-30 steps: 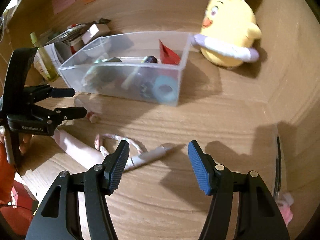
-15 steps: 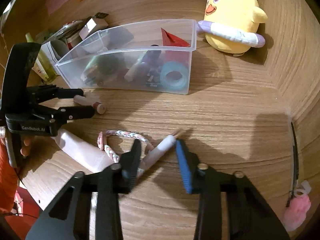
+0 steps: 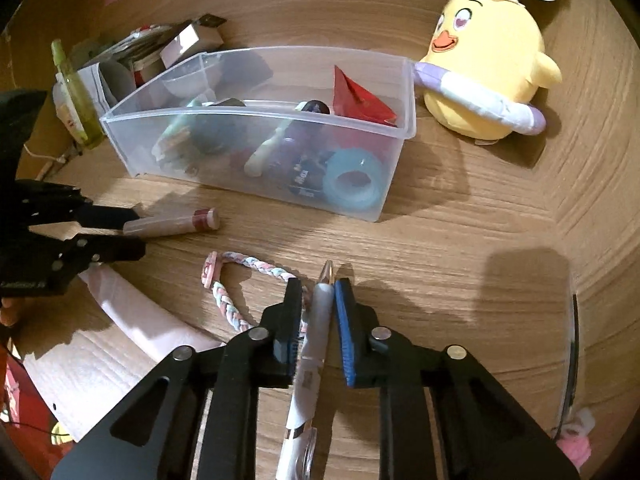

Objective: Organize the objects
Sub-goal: 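Grasp the white-capped lipstick tube with the left gripper while the right grasps the white pen, then carry the lipstick tube and white pen over the clear box with both grippers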

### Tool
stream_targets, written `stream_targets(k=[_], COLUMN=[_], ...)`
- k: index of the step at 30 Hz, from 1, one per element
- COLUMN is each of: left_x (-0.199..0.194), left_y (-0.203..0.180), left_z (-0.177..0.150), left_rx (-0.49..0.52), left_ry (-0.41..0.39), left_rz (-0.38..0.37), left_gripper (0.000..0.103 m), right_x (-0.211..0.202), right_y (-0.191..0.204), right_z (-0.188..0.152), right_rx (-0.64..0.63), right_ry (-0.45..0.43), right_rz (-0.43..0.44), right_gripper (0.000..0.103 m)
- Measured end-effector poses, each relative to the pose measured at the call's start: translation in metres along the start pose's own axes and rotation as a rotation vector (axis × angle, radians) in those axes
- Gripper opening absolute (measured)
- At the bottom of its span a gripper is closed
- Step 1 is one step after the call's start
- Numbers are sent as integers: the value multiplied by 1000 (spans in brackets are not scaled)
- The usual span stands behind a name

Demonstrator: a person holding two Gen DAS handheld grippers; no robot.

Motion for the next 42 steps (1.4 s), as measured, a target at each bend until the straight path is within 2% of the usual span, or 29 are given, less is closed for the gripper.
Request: stream_targets(k=[2,3,9,12,13,14,15,16,17,22,30,42], left_x=[-2,-3,14,17,17,16,16,16,16,12,-11,-55], left_y=[0,0,-13,-17,-19,-18,-18,-17,-17,-18,-11,-10], left_z=[2,4,21,25,27,26,26,25,24,17,9,7], left_rx=[6,13,80,91,90,87,82,79,77,68,8,-75], left_ry=[-10,-11,23,9,7,2,-5,-8,-9,-28,-108,-241], left_rz=[7,9,14,21,13,9,12,19,24,47,49,44], left_gripper=[34,35,35,34,34,33,29,19,15,14,14,14], right_x=[-7,-11,-19,-14,-12,-11,-11,-11,-10,-13,-40,-72], right_y=[-6,-8,-4,-2,-2,-2,-2,-2,-2,2,-2,7], right_z=[-3,-5,-24,-33,-34,-36,-38,-39,-40,-41,-34,-2], right_rx=[27,35,46,55,64,71,75,75,73,64,81,58], right_ry=[-20,-29,-9,16,18,20,12,9,9,-14,-100,-224], right_rz=[13,15,-27,-32,-43,-51,-58,-69,-71,-106,-87,-49], right_gripper=[41,43,43,43,38,27,25,20,11,10,10,10])
Point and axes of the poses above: each gripper's, at about its wrist camera, not at the fingertips, and x roughly the way its jaws point, y to its left, z to its top, the point moved 3 cm from there along x, roughly the way its jaws point, and after that the axes turned 12 degrees about y, right-handed, at the moved point
